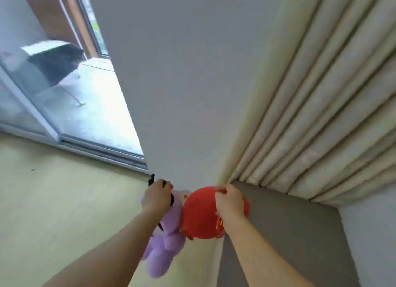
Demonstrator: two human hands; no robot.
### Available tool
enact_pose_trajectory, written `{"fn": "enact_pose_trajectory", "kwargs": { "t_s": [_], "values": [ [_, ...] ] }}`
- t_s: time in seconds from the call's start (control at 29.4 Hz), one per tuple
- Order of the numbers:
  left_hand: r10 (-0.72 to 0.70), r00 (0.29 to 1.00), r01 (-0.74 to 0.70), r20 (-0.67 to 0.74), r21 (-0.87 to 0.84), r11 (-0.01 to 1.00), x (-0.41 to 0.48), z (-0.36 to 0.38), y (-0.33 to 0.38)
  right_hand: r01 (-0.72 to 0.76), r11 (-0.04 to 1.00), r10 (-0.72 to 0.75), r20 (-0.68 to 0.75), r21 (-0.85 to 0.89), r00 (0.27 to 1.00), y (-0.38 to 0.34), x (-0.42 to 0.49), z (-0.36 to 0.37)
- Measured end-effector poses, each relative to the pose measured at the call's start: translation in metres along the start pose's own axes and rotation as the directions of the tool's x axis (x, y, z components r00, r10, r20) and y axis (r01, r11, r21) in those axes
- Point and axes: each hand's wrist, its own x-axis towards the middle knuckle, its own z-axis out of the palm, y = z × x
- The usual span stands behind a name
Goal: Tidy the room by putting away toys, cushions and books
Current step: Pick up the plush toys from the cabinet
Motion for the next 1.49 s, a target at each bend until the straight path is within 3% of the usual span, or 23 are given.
{"fn": "enact_pose_trajectory", "kwargs": {
  "t_s": [0.07,0.2,0.31,0.37,0.41,0.44,0.58,0.68,0.82,0.95,1.02,1.22,1.32,1.49],
  "values": [
    [-0.14,0.988,0.132,-0.061,-0.119,0.984,0.004,-0.046,-0.054,0.06,0.998,-0.058,0.085,-0.028,0.995,-0.021,-0.025,0.053],
    [-0.319,0.934,0.264,-0.161,-0.288,0.921,-0.006,-0.133,-0.154,0.093,0.994,-0.078,0.215,-0.06,0.974,-0.054,-0.079,0.16],
    [-0.445,0.853,0.318,-0.273,-0.405,0.858,-0.023,-0.213,-0.242,0.11,0.991,-0.078,0.336,-0.076,0.939,-0.076,-0.14,0.256],
    [-0.543,0.761,0.339,-0.355,-0.497,0.799,-0.045,-0.286,-0.321,0.14,0.985,-0.078,0.459,-0.103,0.885,-0.091,-0.203,0.344],
    [-0.554,0.756,0.339,-0.349,-0.516,0.787,-0.042,-0.293,-0.322,0.121,0.989,-0.07,0.459,-0.083,0.886,-0.095,-0.206,0.345],
    [-0.625,0.668,0.351,-0.404,-0.569,0.743,-0.053,-0.332,-0.371,0.156,0.983,-0.083,0.539,-0.092,0.838,-0.103,-0.244,0.398],
    [-0.714,0.517,0.281,-0.472,-0.695,0.662,-0.068,-0.412,-0.453,0.238,0.968,-0.127,0.671,-0.077,0.731,-0.137,-0.311,0.499],
    [-0.817,0.367,0.341,-0.445,-0.753,0.563,-0.099,-0.446,-0.532,0.286,0.943,-0.057,0.765,-0.169,0.642,-0.129,-0.367,0.584],
    [-0.915,0.167,0.326,-0.366,-0.856,0.402,-0.126,-0.502,-0.661,0.33,0.916,0.054,0.886,-0.228,0.461,-0.108,-0.464,0.719],
    [-0.953,0.052,0.319,-0.3,-0.899,0.3,-0.102,-0.585,-0.753,0.413,0.885,0.058,0.932,-0.213,0.358,-0.14,-0.532,0.852],
    [-0.947,-0.01,0.295,-0.322,-0.905,0.305,-0.098,-0.633,-0.791,0.431,0.871,0.083,0.935,-0.236,0.344,-0.159,-0.569,0.908],
    [-0.952,-0.102,0.224,-0.289,-0.939,0.261,-0.097,-0.727,-0.91,0.485,0.835,0.142,0.954,-0.259,0.264,-0.187,-0.665,1.034],
    [-0.956,-0.069,0.142,-0.284,-0.952,0.272,-0.082,-0.777,-0.985,0.496,0.831,0.129,0.955,-0.252,0.268,-0.198,-0.708,1.116],
    [-0.945,-0.016,0.146,-0.326,-0.936,0.321,-0.048,-0.889,-1.096,0.464,0.857,0.096,0.954,-0.224,0.284,-0.23,-0.779,1.246]
  ]
}}
